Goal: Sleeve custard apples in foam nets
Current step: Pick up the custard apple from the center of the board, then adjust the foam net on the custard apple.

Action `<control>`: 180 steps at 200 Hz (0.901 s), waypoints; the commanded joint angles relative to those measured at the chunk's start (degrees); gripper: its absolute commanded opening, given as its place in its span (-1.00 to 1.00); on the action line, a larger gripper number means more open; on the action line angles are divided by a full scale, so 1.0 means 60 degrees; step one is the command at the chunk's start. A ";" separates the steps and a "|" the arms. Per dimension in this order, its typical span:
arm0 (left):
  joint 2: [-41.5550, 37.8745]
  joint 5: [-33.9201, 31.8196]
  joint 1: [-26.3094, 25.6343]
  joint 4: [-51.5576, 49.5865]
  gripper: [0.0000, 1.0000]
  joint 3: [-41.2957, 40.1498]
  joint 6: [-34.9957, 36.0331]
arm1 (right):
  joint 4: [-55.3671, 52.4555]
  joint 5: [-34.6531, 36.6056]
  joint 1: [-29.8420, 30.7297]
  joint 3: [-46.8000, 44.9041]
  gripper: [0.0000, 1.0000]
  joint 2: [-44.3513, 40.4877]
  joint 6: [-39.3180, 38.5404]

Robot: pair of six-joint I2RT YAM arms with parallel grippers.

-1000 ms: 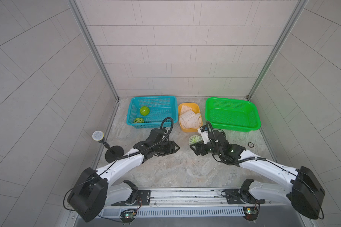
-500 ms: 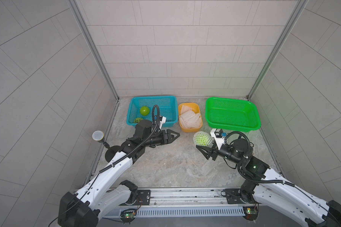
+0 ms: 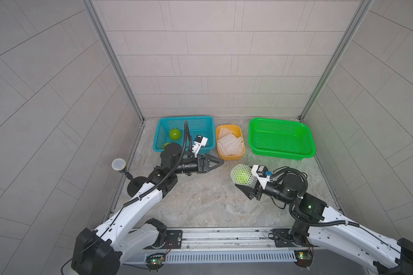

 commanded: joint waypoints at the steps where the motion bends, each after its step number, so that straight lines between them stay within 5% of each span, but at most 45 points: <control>1: 0.0092 0.0377 -0.0357 0.0538 0.23 -0.0018 -0.0048 | 0.0055 0.0117 0.0091 0.0228 0.61 0.0048 -0.0348; 93: 0.0434 0.0069 -0.1113 0.0590 0.08 0.0070 0.0055 | 0.0071 0.0208 0.0180 0.0316 0.60 0.0287 -0.0334; 154: 0.0676 -0.0151 -0.1327 0.0647 0.19 0.0191 0.0115 | 0.0188 0.0026 0.0195 0.0361 0.60 0.0550 -0.0300; 180: 0.0752 -0.0137 -0.1391 0.0858 -0.02 0.0197 0.0027 | 0.0188 0.0057 0.0195 0.0375 0.60 0.0620 -0.0300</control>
